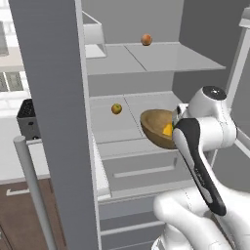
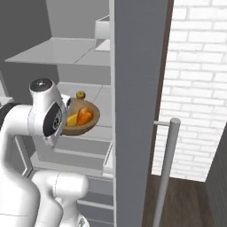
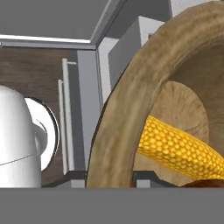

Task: Pick the chicken drumstick and corn from their plates and place them in the bowl. Then put the bowl in the fridge.

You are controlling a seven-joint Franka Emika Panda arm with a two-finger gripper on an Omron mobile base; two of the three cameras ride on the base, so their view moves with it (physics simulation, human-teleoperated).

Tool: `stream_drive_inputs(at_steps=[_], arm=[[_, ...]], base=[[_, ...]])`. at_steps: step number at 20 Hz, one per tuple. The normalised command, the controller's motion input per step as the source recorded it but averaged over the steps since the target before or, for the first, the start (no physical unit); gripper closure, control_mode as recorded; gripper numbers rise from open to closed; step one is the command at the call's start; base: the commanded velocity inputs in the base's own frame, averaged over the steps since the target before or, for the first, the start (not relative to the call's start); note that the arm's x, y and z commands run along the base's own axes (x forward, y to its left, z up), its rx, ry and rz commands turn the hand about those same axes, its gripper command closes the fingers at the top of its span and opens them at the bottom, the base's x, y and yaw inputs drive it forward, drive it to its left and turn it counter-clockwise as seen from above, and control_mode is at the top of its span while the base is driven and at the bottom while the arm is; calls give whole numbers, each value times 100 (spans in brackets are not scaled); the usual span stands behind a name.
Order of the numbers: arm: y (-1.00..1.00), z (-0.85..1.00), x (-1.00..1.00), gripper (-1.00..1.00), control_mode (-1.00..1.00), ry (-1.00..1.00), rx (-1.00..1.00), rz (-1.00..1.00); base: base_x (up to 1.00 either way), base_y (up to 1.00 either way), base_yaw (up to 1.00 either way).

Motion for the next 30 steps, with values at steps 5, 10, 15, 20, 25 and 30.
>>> stream_drive_inputs(at_steps=[5, 10, 15, 20, 25, 30], arm=[[-22, -43, 99, 100, -100, -21, -5, -6], [-19, -34, 100, 100, -100, -13, -3, -3], [-13, -15, 100, 100, -100, 6, -1, 0], [-1, -14, 100, 100, -100, 16, -1, 0], [0, -11, 77, 100, -100, 7, -1, 0], [0, -38, 46, 100, -100, 0, -2, 0]], base=[[0, 0, 0], [0, 0, 0], [0, 0, 0], [0, 0, 0], [0, 0, 0], [0, 0, 0]])
